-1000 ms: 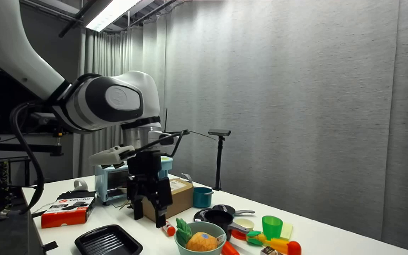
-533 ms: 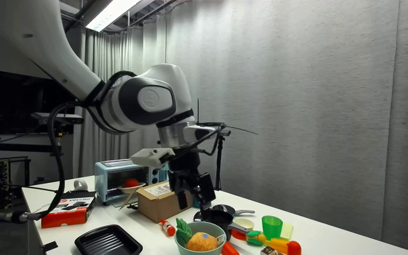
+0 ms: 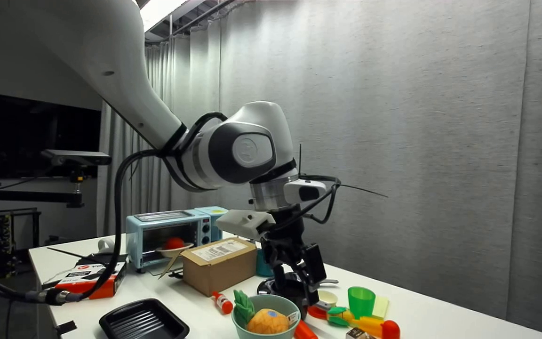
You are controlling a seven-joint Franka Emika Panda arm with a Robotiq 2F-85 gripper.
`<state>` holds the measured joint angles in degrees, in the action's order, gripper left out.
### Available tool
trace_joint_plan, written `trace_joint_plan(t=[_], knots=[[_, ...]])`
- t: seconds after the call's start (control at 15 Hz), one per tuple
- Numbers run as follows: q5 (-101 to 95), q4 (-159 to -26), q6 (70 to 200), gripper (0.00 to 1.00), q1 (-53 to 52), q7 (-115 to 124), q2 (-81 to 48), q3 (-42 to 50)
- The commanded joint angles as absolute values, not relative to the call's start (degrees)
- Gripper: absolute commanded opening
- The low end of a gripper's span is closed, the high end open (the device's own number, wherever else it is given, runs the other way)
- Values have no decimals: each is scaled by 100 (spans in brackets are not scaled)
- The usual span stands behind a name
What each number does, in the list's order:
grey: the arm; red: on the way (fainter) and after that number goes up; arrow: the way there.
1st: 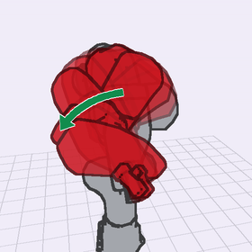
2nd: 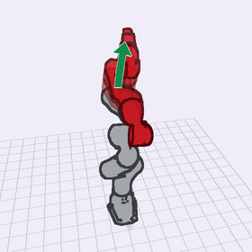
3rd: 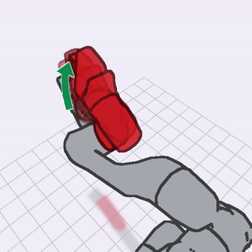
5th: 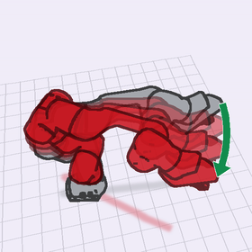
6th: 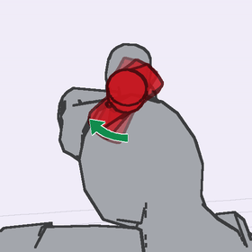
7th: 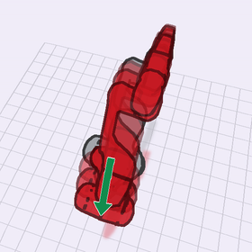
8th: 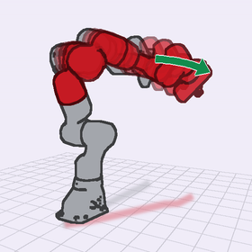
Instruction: Pick up the fruits plush toys from the plate and put them in the bowl
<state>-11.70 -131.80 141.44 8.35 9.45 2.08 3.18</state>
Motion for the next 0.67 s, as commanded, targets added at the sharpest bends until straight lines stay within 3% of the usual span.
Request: trace_joint_plan(t=[0.0, 0.6], knots=[[-1164, -13164, 14124, 100, 753, 932, 212, 403], [-571, -12794, 14028, 100, 716, 964, -490, 415]])
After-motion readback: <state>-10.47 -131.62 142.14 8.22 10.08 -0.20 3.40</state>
